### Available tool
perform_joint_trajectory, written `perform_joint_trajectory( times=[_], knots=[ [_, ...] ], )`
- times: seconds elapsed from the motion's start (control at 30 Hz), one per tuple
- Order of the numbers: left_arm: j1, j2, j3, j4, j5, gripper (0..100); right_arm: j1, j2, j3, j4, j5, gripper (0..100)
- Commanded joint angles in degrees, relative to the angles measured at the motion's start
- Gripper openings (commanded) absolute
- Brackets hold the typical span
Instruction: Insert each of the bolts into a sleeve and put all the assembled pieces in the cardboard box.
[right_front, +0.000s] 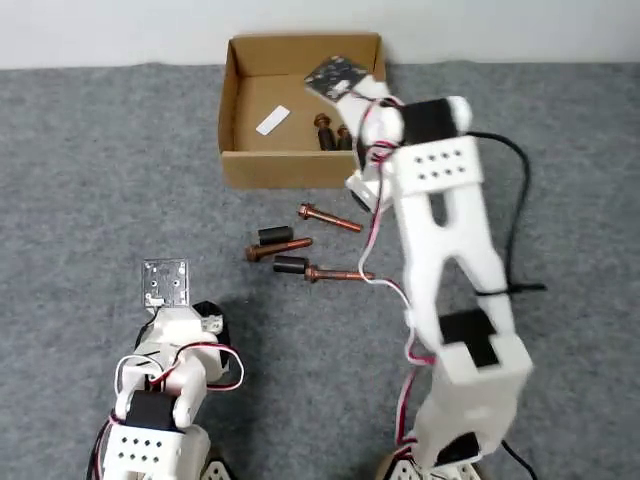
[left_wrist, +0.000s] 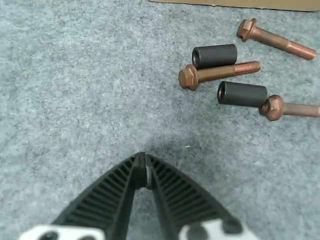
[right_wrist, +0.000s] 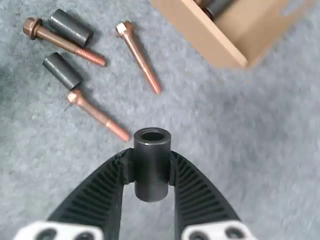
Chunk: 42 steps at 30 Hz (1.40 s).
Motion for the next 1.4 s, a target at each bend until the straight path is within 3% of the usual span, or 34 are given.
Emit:
perform_joint_trajectory(
  times=[0.0,0.23,0.37,0.7,0.87,1.0,1.37],
  knots=[
    [0.2,0.1,-8.7,4.6,0.6,1,2.4,-13.2,10.5,2.6,-6.1,0.9],
    [3.3,1.5,-22.2,13.1,0.5,1,8.8,-32.1,31.7,2.5,-23.4,0.9],
    [6.9,11.3,-27.4,14.0,0.9,1,12.3,-41.8,39.4,2.4,-28.1,0.9],
    [7.3,50.5,-55.6,13.9,11.0,1,24.3,-59.6,49.9,2.4,-28.4,0.9],
    [10.7,66.5,-67.0,14.2,22.8,1,29.1,-65.4,56.1,2.4,-28.4,0.9],
    [13.5,75.6,-76.6,14.2,29.6,1,30.5,-69.7,59.4,2.3,-28.4,0.9],
    [17.8,95.8,-96.9,14.2,36.2,1,30.5,-76.1,62.7,1.5,-28.4,0.9]
  ],
)
